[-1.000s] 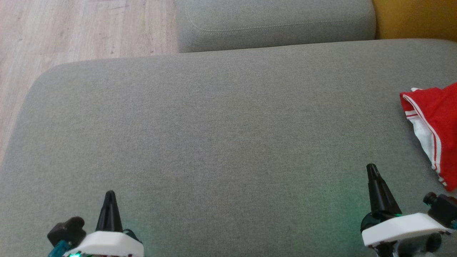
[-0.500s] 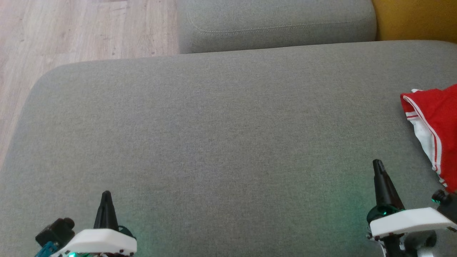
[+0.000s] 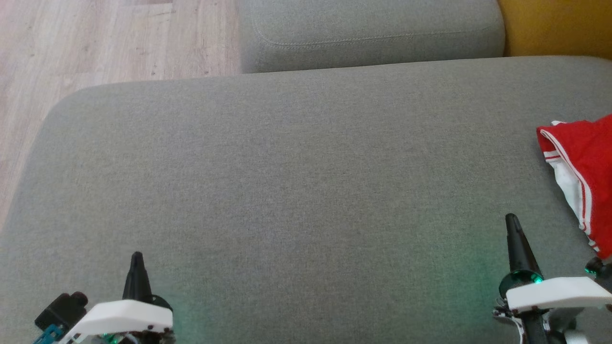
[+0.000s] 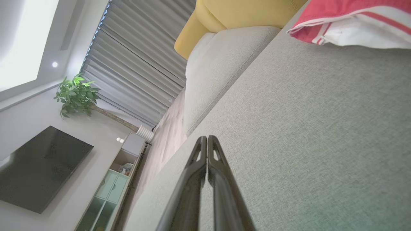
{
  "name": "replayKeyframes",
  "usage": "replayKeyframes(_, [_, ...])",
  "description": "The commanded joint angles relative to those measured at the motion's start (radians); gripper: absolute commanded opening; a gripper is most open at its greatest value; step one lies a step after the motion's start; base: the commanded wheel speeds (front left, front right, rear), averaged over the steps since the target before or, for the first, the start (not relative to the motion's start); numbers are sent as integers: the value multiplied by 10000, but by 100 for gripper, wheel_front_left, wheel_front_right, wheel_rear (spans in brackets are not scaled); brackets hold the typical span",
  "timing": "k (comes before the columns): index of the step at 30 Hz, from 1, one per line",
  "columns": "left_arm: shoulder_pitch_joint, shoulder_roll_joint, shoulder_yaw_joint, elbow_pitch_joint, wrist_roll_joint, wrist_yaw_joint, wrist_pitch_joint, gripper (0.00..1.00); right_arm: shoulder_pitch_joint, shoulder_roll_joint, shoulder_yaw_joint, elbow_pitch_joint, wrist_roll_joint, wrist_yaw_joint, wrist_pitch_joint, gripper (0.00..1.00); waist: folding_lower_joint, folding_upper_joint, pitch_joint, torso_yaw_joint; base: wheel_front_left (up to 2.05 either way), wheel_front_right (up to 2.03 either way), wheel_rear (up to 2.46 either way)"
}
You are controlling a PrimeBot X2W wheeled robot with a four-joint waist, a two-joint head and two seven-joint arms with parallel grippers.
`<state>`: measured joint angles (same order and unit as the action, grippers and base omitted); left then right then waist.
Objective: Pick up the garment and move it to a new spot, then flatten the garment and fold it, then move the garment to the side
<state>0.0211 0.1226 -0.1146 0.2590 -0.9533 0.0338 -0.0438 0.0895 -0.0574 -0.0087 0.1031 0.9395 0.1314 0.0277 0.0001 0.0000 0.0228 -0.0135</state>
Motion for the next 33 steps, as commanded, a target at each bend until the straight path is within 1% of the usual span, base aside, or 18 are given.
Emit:
replayKeyframes(1, [-547,53,381,-245,-337,-106,78,0,-617,-215,34,-238,400,-4,31,0,-1,0,-6,5,0,0,0])
replayKeyframes(7, [-609,0,525,-237,-884,-238,191,0,-729,-223,-14,-99,975,-4,66,0,-1,0,-22,16,0,0,0])
replayKeyframes(33, [-951,-303,1333,-189,-3866,-959,824,0,-1347,-240,-311,664,4099,-6,282,0,-1,0,-111,77,0,0,0])
